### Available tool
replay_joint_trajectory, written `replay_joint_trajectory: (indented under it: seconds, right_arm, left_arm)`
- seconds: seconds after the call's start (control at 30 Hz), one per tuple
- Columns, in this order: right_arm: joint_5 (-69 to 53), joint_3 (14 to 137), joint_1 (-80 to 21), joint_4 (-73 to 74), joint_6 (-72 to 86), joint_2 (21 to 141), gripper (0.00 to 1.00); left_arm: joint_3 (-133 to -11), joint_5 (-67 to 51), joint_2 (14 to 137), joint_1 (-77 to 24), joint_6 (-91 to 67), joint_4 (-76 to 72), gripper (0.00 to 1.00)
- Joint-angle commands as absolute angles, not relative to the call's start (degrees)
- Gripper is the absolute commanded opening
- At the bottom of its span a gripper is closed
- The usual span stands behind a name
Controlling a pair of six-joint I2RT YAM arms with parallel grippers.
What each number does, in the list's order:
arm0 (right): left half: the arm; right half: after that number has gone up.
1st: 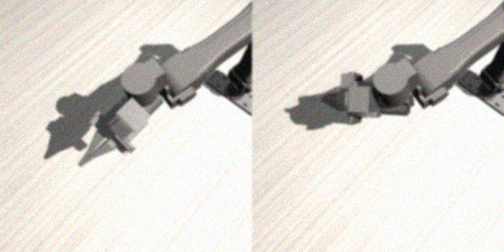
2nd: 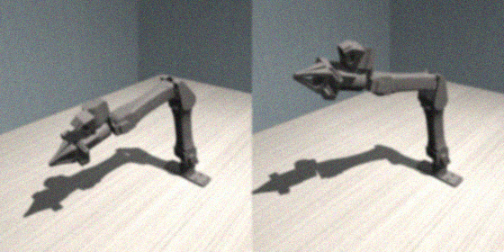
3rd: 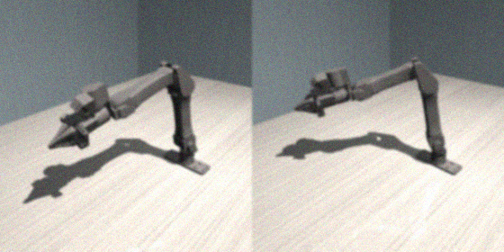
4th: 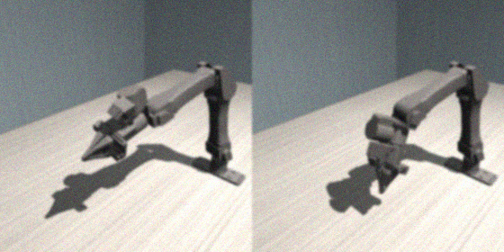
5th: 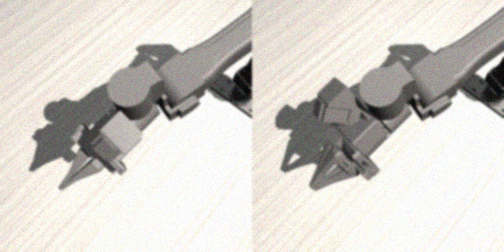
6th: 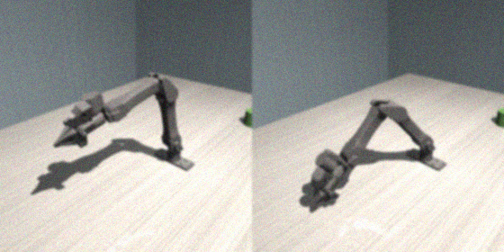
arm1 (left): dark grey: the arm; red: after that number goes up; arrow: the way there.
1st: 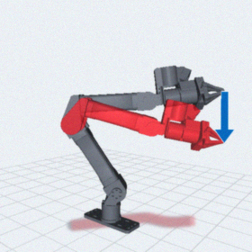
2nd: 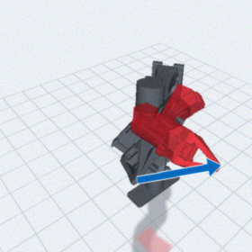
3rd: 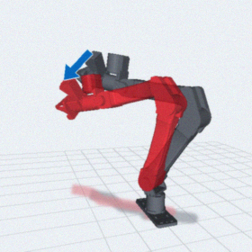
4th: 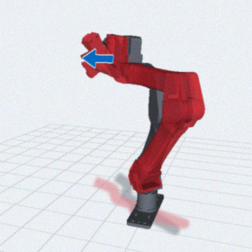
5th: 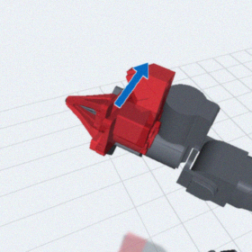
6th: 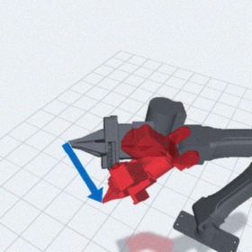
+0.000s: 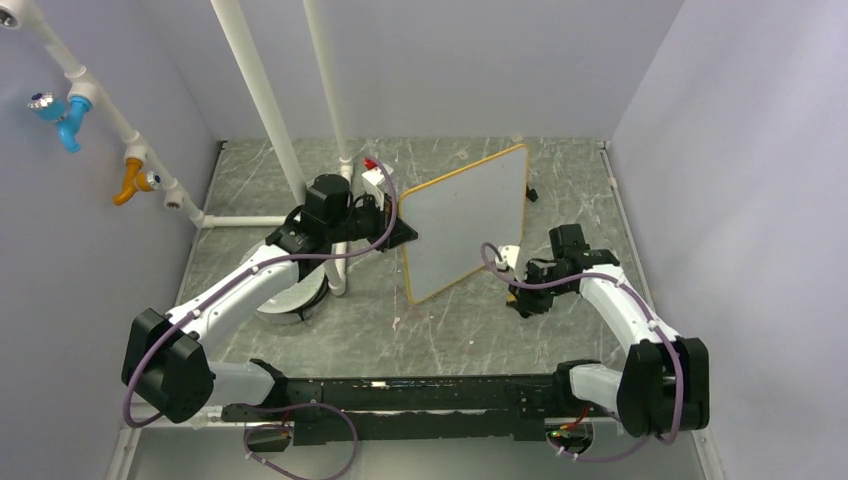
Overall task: Erase the whiteboard
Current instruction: Erase the whiteboard at the center of the board, then place the whiteboard eraser at the center of the board, then place the whiteboard at the center of the board.
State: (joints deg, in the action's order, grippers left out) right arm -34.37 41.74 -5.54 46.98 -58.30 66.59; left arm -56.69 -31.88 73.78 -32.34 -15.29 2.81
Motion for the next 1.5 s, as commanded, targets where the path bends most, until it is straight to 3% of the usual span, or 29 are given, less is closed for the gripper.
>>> replay_joint_trajectory:
  seconds: [0.0, 0.17, 0.3, 0.47, 0.8, 0.93, 1.17, 1.47]
  right_arm:
    - [-29.9, 38.9, -5.4, 46.1, -64.6, 68.7, 0.31]
    - [-31.5, 40.0, -5.5, 47.1, -64.3, 70.7, 0.61]
    - [-33.1, 42.8, -5.4, 49.3, -63.4, 70.4, 0.74]
    - [-37.1, 45.9, -5.4, 52.8, -63.2, 69.0, 0.99]
    - [-40.2, 46.2, -4.8, 52.9, -61.2, 69.1, 1.00]
    - [-42.5, 47.7, -0.7, 51.4, -58.3, 68.5, 0.99]
    - [-47.2, 51.1, 15.4, 48.7, -54.0, 69.5, 1.00]
    - [-48.2, 50.8, 17.8, 48.8, -54.3, 70.3, 1.00]
  left_arm:
    - [-63.7, -32.8, 72.0, -32.5, -12.7, -9.3, 0.00]
    - [-65.5, -31.8, 72.7, -32.5, -14.2, -13.1, 0.00]
    - [-67.8, -30.6, 74.6, -32.3, -14.3, -15.0, 0.00]
    - [-72.0, -30.2, 79.4, -31.4, -14.7, -18.3, 0.00]
    - [-80.8, -28.4, 90.0, -29.4, -15.1, -23.6, 0.00]
    - [-81.5, -28.8, 93.1, -29.2, -16.3, -27.1, 0.00]
    - [-80.6, -26.0, 97.0, -29.2, -18.0, -33.0, 0.00]
    - [-81.6, -24.5, 102.2, -29.5, -20.4, -37.9, 0.00]
